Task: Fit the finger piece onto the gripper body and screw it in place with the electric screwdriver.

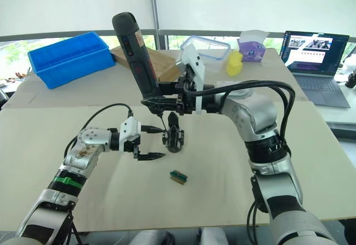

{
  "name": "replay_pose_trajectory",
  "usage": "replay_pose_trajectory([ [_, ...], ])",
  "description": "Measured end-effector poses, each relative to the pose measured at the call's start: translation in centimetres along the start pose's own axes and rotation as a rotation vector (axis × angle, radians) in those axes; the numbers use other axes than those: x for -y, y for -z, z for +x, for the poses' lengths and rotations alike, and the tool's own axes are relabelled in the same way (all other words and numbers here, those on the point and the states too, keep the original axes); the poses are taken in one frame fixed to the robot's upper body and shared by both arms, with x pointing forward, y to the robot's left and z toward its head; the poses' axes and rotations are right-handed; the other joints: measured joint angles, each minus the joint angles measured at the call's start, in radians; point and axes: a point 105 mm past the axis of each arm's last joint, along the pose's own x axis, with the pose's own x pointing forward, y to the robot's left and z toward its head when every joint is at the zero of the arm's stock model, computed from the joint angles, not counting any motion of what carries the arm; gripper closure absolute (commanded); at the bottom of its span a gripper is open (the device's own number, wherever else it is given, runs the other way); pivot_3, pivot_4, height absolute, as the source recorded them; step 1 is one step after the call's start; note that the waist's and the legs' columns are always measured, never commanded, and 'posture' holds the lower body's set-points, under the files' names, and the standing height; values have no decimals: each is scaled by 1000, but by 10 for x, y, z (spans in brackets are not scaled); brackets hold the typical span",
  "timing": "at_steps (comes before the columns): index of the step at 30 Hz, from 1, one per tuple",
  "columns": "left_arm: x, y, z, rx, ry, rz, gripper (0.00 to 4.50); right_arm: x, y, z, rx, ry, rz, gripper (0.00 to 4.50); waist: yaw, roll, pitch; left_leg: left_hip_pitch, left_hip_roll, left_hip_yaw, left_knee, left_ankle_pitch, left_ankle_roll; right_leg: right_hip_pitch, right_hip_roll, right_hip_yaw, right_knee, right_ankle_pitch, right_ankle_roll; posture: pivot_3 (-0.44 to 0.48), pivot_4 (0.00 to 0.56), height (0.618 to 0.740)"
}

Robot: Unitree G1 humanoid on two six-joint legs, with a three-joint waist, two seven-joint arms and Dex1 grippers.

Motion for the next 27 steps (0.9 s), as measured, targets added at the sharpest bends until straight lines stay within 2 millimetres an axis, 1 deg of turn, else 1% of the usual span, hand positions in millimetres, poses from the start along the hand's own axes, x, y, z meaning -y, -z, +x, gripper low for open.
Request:
replay_pose_trajectory([
  [8,-1,1,3,-1,-9,-4,0,-1,4,0,16,-16,-21,2581,1,0,0,0,0,0,0,0,0,0,0,0,0,0,0,0,150,740],
  [12,-5,5,10,7,-21,-26,0,-6,9,-3,32,-19,-30,2581,4,0,0,0,0,0,0,0,0,1,0,0,0,0,0,0,150,740],
  [18,-8,11,24,3,-29,-34,0,-13,9,-10,54,-19,-70,2581,4,0,0,0,0,0,0,0,0,1,0,0,0,0,0,0,150,740],
  [24,-7,22,31,-16,-25,-46,0,-14,9,-11,57,-8,-83,2581,3,0,0,0,0,0,0,0,0,0,0,0,0,0,0,0,150,740],
  [26,-9,22,34,-12,-24,-52,0,-13,9,-11,57,1,-84,2581,6,0,0,0,0,0,0,0,0,0,0,0,0,0,0,0,150,740],
  [27,-10,21,35,-7,-23,-48,243,-13,9,-12,57,3,-84,2581,7,0,0,0,0,0,0,0,0,0,0,0,0,0,0,0,150,740],
])
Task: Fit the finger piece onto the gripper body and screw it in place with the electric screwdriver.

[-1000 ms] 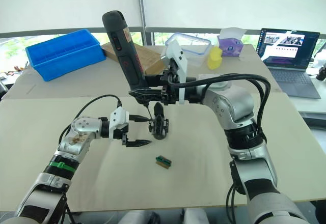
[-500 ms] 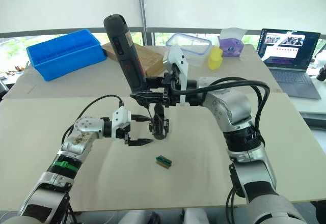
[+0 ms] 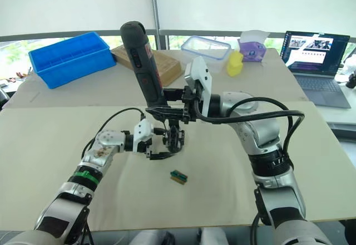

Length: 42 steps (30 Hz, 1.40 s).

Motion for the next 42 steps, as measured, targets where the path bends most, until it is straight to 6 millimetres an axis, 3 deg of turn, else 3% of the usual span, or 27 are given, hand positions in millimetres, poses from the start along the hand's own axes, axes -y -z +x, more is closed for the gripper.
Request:
replay_pose_trajectory([
  [2,0,-1,3,8,7,6,827,0,0,0,0,3,-2,2581,2,0,0,0,0,0,0,0,0,0,0,0,0,0,0,0,150,740],
  [5,1,0,10,22,20,-24,2179,1,0,-1,-2,17,-5,2581,4,0,0,0,0,0,1,0,0,0,0,0,0,0,0,0,150,740],
  [6,1,0,11,21,21,-26,2226,1,0,-2,-2,22,-5,2581,5,0,0,0,0,0,1,0,0,0,0,0,-1,0,0,0,150,740],
  [29,2,1,15,25,32,-15,2225,-5,3,-16,-52,-32,-39,2581,16,-3,-2,1,0,0,0,0,0,2,0,0,-1,0,0,0,150,740],
  [42,2,3,16,15,33,-26,2225,1,11,-7,-77,-122,-36,2581,15,-6,-9,2,0,0,0,0,0,2,0,1,-1,0,0,0,150,740],
])
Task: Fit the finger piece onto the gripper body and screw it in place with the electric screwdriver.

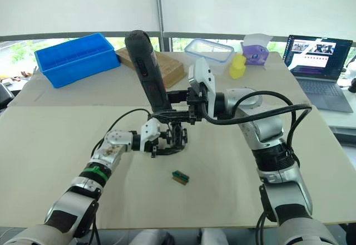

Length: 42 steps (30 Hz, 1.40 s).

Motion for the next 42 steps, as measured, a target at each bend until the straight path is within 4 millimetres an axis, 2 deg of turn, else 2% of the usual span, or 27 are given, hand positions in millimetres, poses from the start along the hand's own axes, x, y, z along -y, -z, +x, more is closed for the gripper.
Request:
replay_pose_trajectory([
  [12,0,1,1,-4,-1,-7,2225,8,7,-2,-20,-27,-8,2581,0,0,-2,2,0,0,0,0,0,2,0,0,0,0,0,0,150,740],
  [29,0,2,1,-8,-2,-8,2225,9,9,-3,-19,-19,5,2581,0,0,-4,3,0,-1,0,0,0,2,-1,0,0,0,0,0,150,740],
  [42,0,1,1,-7,1,-6,2225,11,0,-7,-16,-2,-16,2581,1,0,-3,2,0,0,0,0,0,2,-1,1,0,0,0,0,150,740],
])
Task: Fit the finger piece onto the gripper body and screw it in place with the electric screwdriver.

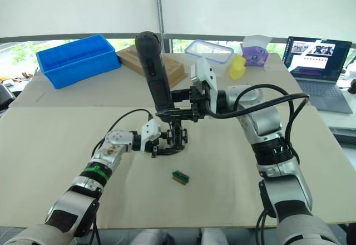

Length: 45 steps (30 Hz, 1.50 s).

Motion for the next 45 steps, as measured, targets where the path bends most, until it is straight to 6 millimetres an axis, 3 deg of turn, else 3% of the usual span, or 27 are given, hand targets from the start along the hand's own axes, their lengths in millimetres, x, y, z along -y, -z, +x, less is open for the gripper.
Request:
replay_pose_trajectory([
  [5,-2,-4,-1,8,6,8,2225,6,-16,2,51,29,39,2581,0,0,2,-8,0,1,1,0,0,-8,0,0,1,0,0,0,150,740],
  [11,-1,-6,-1,12,19,17,2225,-3,-82,-2,243,-26,-72,2581,0,0,2,-16,-1,0,5,0,0,-16,0,-3,10,0,0,0,150,740],
  [15,-2,-5,-1,9,16,14,2225,-16,-88,3,275,-91,-44,2581,0,0,2,-17,-1,0,8,0,0,-15,-1,-2,12,0,0,0,150,740],
  [16,-2,-5,-1,7,16,14,2225,-20,-87,3,280,-110,-32,2581,0,0,2,-17,-1,0,8,0,0,-15,-1,-2,12,0,0,0,150,740],
  [20,-4,-3,-7,-12,14,14,249,-37,-80,-1,267,-179,31,2581,-1,0,2,-17,-1,0,7,0,0,-16,-1,-1,12,0,0,0,150,740],
  [22,-7,-1,-18,-39,12,20,0,-43,-77,-3,252,-202,54,2581,-2,0,2,-17,-1,0,7,0,0,-16,-1,-1,12,0,0,0,150,740],
  [27,-4,-4,-49,-99,66,74,0,-63,-60,-14,197,-236,81,2581,-2,0,2,-17,-1,-1,7,0,0,-16,-1,-1,12,0,0,0,150,740],
  [30,11,-11,-68,-119,151,90,0,-78,-41,-19,161,-236,113,2581,-2,0,2,-18,-1,-1,7,0,0,-16,-1,-1,11,0,0,0,150,740],
  [33,34,-20,-75,-115,252,99,0,-85,-31,-19,152,-201,112,2581,0,1,2,-18,-1,-1,7,0,0,-16,-1,0,11,0,0,0,150,740],
  [38,76,-19,-59,-76,376,96,0,-92,-9,-21,139,-99,110,2581,5,0,2,-17,-1,-1,8,0,1,-15,-1,0,10,0,0,0,150,740],
  [45,80,-15,-26,-13,319,145,0,-92,13,-23,123,40,93,2581,5,0,3,-15,-1,0,7,0,0,-14,0,0,5,0,0,0,150,740],
])
